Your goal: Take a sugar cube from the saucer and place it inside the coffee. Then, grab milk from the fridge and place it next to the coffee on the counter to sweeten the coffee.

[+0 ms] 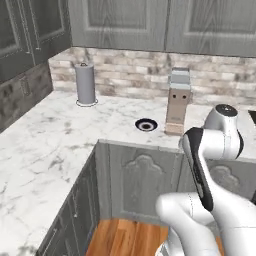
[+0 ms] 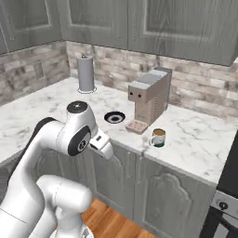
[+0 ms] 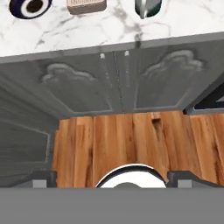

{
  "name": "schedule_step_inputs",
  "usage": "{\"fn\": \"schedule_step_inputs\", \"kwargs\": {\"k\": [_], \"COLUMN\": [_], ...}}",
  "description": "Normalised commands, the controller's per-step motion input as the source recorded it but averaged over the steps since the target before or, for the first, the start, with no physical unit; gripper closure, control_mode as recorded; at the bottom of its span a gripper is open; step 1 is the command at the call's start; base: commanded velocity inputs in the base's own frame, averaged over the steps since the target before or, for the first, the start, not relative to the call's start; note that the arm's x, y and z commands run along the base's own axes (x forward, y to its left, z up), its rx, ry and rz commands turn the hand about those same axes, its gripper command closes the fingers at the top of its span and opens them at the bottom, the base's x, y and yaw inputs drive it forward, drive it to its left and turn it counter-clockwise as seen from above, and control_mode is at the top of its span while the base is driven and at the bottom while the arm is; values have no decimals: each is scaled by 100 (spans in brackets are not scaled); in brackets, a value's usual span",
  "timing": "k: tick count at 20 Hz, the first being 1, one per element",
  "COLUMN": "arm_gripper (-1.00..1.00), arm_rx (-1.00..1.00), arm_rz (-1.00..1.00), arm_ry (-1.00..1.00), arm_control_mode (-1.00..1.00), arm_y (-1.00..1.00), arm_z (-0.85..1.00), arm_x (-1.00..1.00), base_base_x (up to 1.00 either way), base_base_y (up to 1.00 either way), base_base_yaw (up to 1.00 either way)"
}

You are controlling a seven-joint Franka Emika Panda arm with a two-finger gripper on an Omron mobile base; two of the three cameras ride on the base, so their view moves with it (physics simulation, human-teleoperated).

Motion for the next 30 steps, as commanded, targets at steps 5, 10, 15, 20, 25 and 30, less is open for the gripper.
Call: {"fn": "schedule_step_inputs", "kwargs": {"k": [5, 10, 15, 20, 25, 30], "arm_gripper": [-100, -100, -100, -100, -100, -100], "arm_rx": [0, 0, 0, 0, 0, 0], "arm_rz": [0, 0, 0, 0, 0, 0], "arm_ry": [0, 0, 0, 0, 0, 0], "arm_control_mode": [100, 100, 100, 100, 100, 100], "arm_y": [0, 0, 0, 0, 0, 0], "arm_z": [0, 0, 0, 0, 0, 0], "arm_x": [0, 0, 0, 0, 0, 0], "base_base_x": [-42, -28, -11, -6, 0, 0], "base_base_y": [-1, 0, 0, 0, 0, 0], "base_base_yaw": [100, 100, 100, 100, 100, 100]}}
